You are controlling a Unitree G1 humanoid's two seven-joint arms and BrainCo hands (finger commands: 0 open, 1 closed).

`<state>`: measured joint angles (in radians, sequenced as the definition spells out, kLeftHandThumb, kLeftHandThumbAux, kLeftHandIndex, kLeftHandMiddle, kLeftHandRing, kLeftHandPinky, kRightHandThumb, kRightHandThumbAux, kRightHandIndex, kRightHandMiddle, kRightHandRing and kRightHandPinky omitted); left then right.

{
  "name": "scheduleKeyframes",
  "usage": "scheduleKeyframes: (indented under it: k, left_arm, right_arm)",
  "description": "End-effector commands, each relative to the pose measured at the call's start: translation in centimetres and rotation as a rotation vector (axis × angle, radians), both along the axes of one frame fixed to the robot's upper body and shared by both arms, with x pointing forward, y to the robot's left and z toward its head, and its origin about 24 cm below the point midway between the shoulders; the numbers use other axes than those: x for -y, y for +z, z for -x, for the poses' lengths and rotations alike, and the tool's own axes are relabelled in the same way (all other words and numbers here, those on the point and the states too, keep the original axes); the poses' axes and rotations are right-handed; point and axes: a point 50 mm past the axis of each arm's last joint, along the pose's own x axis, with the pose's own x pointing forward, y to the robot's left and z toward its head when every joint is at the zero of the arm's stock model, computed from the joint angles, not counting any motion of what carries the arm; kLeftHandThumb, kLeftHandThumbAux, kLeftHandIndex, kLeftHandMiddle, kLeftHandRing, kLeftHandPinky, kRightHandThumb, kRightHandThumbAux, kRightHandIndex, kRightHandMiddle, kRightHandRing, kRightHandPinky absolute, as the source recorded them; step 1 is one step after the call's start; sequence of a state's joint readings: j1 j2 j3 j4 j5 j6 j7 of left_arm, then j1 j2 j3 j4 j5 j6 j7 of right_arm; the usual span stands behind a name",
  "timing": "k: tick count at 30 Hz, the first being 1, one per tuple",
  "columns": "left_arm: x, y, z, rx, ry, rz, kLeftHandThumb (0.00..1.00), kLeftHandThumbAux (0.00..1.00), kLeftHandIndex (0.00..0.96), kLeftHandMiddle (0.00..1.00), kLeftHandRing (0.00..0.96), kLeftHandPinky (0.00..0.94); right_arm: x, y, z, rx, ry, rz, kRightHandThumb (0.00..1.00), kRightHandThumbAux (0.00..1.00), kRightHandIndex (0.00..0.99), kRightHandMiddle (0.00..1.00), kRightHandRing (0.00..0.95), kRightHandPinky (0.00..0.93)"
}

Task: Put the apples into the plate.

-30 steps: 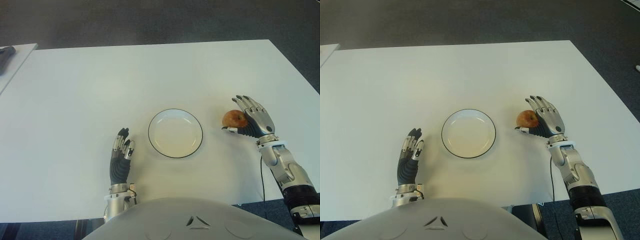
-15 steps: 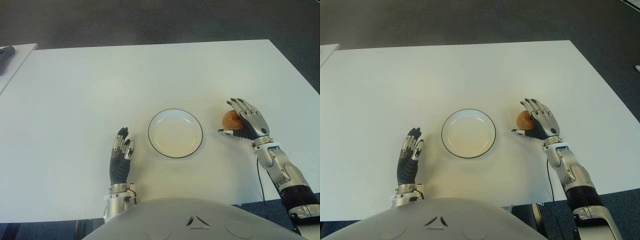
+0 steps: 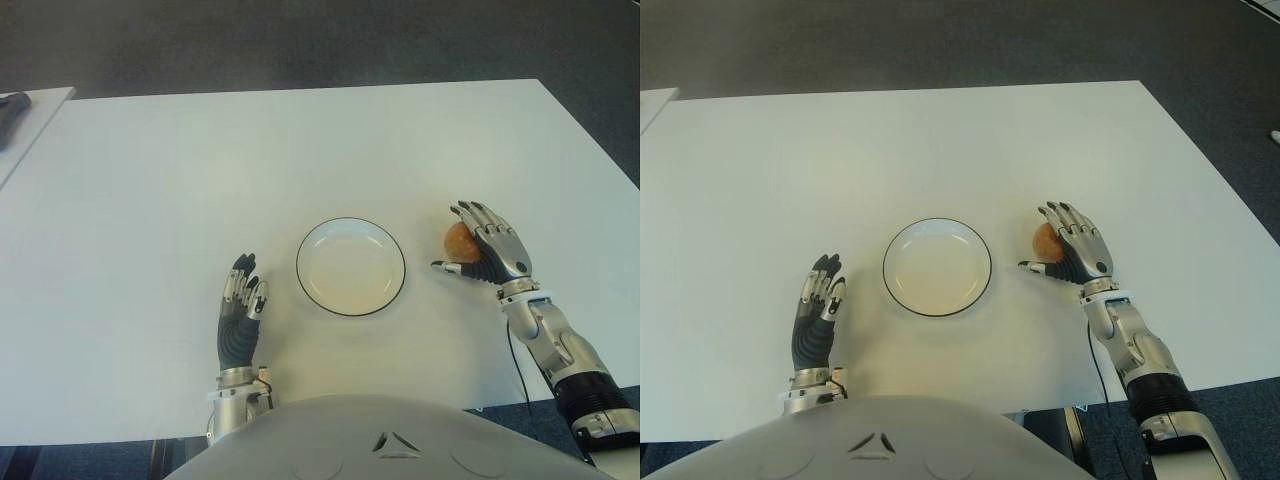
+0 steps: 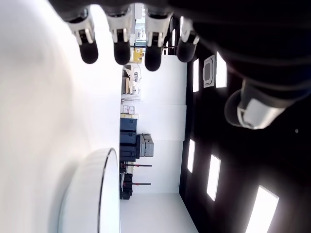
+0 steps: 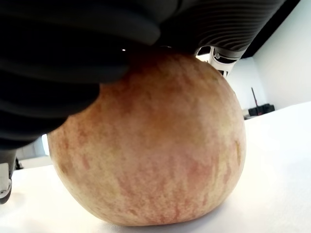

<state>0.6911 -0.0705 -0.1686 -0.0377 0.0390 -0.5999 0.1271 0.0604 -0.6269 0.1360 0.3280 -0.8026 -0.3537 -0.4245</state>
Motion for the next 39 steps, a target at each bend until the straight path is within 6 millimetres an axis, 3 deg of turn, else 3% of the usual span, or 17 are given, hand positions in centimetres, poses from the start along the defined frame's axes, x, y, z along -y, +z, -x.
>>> scheduleKeyframes:
  k: [1,7,12,18,20,23,29,39]
  left_arm:
    - [-0.1,-0.3,0.1,-0.017,-0.016,-0.003,0.087,0.470,0.105,0.113,0.090,0.101]
    - [-0.1,-0.2,0.1,-0.016,-0.022,-0.014,0.084,0.470,0.108,0.108,0.084,0.096]
    - [-0.1,-0.2,0.1,-0.011,-0.026,-0.023,0.078,0.468,0.107,0.107,0.084,0.095]
    - [-0.2,-0.2,0.0,-0.004,-0.028,-0.021,0.066,0.462,0.099,0.109,0.083,0.089]
    - [-0.2,-0.2,0.0,-0.003,-0.030,-0.020,0.063,0.460,0.099,0.109,0.083,0.089]
    - [-0.3,-0.2,0.1,-0.001,-0.031,-0.021,0.062,0.458,0.101,0.109,0.083,0.091]
    - [-0.3,-0.1,0.1,0.010,-0.028,-0.009,0.075,0.466,0.117,0.115,0.090,0.101]
    - [-0.4,-0.1,0.1,0.005,-0.035,-0.026,0.077,0.460,0.126,0.115,0.088,0.097]
  right_arm:
    - [-0.6,-1.4,0.6,-0.053,-0.008,-0.022,0.447,0.451,0.038,0.042,0.035,0.062]
    - [-0.8,-2.0,0.3,-0.042,-0.025,-0.026,0.466,0.444,0.043,0.058,0.043,0.078]
    - [-0.2,-2.4,-1.2,-0.021,-0.044,-0.016,0.480,0.449,0.067,0.105,0.080,0.117]
    - [0.2,-2.4,-1.6,0.007,-0.052,-0.017,0.480,0.498,0.261,0.299,0.249,0.249]
    - [0.3,-2.3,-1.7,0.016,-0.053,-0.020,0.604,0.622,0.356,0.384,0.343,0.334]
    - [0.5,-2.2,-1.9,0.029,-0.052,-0.025,0.666,0.680,0.405,0.490,0.464,0.458]
    - [0.7,-2.1,-2.2,0.053,-0.032,-0.044,0.698,0.706,0.434,0.664,0.650,0.665]
    - [0.6,-2.1,-2.6,0.098,0.007,-0.067,0.704,0.713,0.441,0.792,0.782,0.788]
